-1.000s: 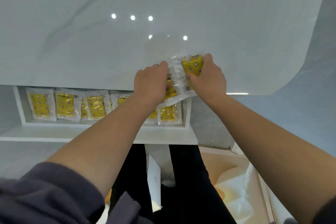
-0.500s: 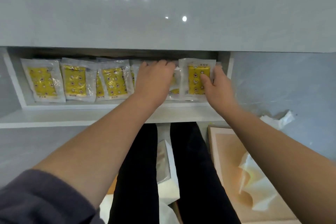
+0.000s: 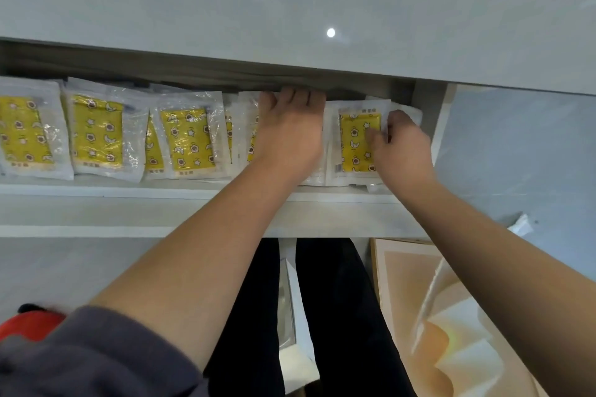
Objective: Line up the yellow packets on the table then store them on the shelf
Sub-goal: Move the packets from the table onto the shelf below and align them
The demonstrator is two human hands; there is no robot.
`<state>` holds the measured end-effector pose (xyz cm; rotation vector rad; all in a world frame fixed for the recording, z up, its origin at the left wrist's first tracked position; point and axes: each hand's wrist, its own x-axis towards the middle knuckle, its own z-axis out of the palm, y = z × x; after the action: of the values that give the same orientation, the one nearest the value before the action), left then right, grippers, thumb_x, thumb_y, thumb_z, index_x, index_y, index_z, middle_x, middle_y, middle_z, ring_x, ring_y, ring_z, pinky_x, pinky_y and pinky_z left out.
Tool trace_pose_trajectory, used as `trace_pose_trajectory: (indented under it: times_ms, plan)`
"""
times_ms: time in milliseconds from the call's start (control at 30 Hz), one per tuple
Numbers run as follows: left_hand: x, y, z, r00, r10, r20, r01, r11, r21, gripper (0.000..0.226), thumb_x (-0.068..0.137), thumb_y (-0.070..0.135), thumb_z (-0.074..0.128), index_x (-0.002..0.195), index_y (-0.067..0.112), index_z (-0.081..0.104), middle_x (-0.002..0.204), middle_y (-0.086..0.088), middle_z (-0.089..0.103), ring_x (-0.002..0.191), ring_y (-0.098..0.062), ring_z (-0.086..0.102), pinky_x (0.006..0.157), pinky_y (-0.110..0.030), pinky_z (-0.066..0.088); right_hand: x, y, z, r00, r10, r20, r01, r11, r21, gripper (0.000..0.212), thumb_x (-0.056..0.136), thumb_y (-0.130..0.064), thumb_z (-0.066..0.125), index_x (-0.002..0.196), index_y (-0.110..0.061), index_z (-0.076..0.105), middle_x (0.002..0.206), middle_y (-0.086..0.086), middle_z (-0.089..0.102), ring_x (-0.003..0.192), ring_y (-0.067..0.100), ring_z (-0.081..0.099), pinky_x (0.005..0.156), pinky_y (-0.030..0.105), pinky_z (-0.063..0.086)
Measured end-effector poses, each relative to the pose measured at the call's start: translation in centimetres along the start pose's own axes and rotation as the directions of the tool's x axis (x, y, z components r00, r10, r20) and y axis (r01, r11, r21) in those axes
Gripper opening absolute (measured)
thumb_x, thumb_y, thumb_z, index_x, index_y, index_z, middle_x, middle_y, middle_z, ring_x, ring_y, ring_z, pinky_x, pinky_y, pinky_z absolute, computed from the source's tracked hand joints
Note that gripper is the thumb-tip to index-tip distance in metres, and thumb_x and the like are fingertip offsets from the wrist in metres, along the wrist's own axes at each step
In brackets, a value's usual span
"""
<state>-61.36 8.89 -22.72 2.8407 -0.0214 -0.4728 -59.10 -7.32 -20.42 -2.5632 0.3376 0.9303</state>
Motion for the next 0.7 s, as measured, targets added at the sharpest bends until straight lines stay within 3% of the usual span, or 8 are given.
trace_pose_trajectory:
  times_ms: [100, 167, 233, 300, 367, 467, 600, 700]
  plan:
    - [-0.1, -0.3, 0.5, 0.998, 0.036, -0.06, -0.038, 0.999, -0.032, 0.03, 0.063, -0.002, 0.064, 0.091, 0.006, 0.068, 0.088, -0.013, 0.066, 0.086, -0.034, 0.06, 0.081, -0.043, 0.045, 0.0, -0.2, -0.9, 1.0, -0.026, 0.008, 0.026, 0.995, -0.101, 0.032, 0.094, -0.025, 0.059, 0.118, -0.009, 0.046, 0.089, 0.008, 0.062, 0.072, 0.024, 0.062, 0.061, 0.035, 0.056]
    - [-0.1, -0.7, 0.4, 0.997, 0.052, -0.061, -0.056, 0.997, -0.056, 0.025, 0.066, 0.0, 0.069, 0.088, 0.009, 0.068, 0.09, -0.01, 0.066, 0.087, -0.033, 0.06, 0.081, -0.041, 0.045, 0.0, -0.3, -1.4, 0.998, -0.051, 0.024, 0.055, 0.964, -0.259, 0.047, 0.089, -0.024, 0.063, 0.126, -0.009, 0.039, 0.093, 0.011, 0.06, 0.074, 0.027, 0.058, 0.057, 0.033, 0.049]
    - [0.0, -1.3, 0.2, 0.995, 0.073, -0.063, -0.08, 0.991, -0.109, 0.013, 0.075, 0.01, 0.069, 0.089, 0.011, 0.068, 0.093, -0.009, 0.066, 0.09, -0.033, 0.059, 0.082, -0.041, 0.044, 0.1, -0.3, -1.8, 0.981, -0.191, -0.018, 0.157, 0.854, -0.497, 0.06, 0.084, -0.028, 0.067, 0.134, -0.009, 0.039, 0.11, 0.017, 0.057, 0.094, 0.035, 0.057, 0.074, 0.04, 0.048]
    - [0.0, -2.1, -0.1, 0.994, 0.102, -0.032, -0.106, 0.981, -0.162, 0.019, 0.082, 0.022, 0.066, 0.097, 0.012, 0.068, 0.1, -0.009, 0.065, 0.097, -0.034, 0.057, 0.087, -0.044, 0.042, 0.4, -0.4, -2.1, 0.929, -0.37, -0.004, 0.296, 0.751, -0.59, 0.073, 0.08, -0.036, 0.069, 0.142, -0.013, 0.039, 0.123, 0.02, 0.055, 0.111, 0.04, 0.052, 0.093, 0.048, 0.041]
    - [0.1, -3.0, -0.4, 0.988, 0.15, 0.038, -0.143, 0.978, -0.151, 0.028, 0.082, 0.026, 0.069, 0.106, 0.012, 0.068, 0.106, -0.01, 0.066, 0.105, -0.035, 0.057, 0.094, -0.046, 0.038, 1.1, -0.8, -2.2, 0.882, -0.45, 0.139, 0.445, 0.696, -0.564, 0.083, 0.081, -0.047, 0.066, 0.15, -0.019, 0.029, 0.135, 0.015, 0.051, 0.122, 0.038, 0.047, 0.105, 0.051, 0.031]
    - [0.6, -4.0, -1.2, 0.957, 0.236, 0.167, -0.212, 0.966, -0.15, 0.025, 0.081, 0.017, 0.073, 0.105, 0.01, 0.071, 0.101, -0.011, 0.068, 0.103, -0.037, 0.06, 0.097, -0.046, 0.039, 2.4, -0.9, -1.8, 0.815, -0.438, 0.378, 0.579, 0.63, -0.518, 0.087, 0.083, -0.051, 0.064, 0.153, -0.023, 0.02, 0.153, 0.005, 0.033, 0.137, 0.031, 0.034, 0.112, 0.046, 0.024]
    - [1.3, -5.3, -2.6, 0.921, 0.305, 0.241, -0.278, 0.95, -0.141, 0.015, 0.081, 0.015, 0.073, 0.096, 0.009, 0.073, 0.096, -0.01, 0.069, 0.094, -0.035, 0.062, 0.084, -0.043, 0.046, 2.4, 0.2, -2.0, 0.785, -0.444, 0.433, 0.617, 0.624, -0.479, 0.085, 0.082, -0.035, 0.07, 0.152, -0.022, 0.023, 0.154, 0.002, 0.031, 0.139, 0.026, 0.031, 0.112, 0.04, 0.025]
    - [1.1, -5.7, -3.1, 0.928, 0.3, 0.219, -0.293, 0.954, -0.065, 0.026, 0.081, 0.023, 0.073, 0.106, 0.015, 0.069, 0.107, -0.009, 0.067, 0.104, -0.035, 0.058, 0.091, -0.047, 0.042, 2.4, 0.3, -2.5, 0.785, -0.454, 0.421, 0.616, 0.643, -0.455, 0.088, 0.08, -0.04, 0.071, 0.151, -0.03, 0.019, 0.155, 0.0, 0.027, 0.14, 0.026, 0.029, 0.112, 0.042, 0.025]
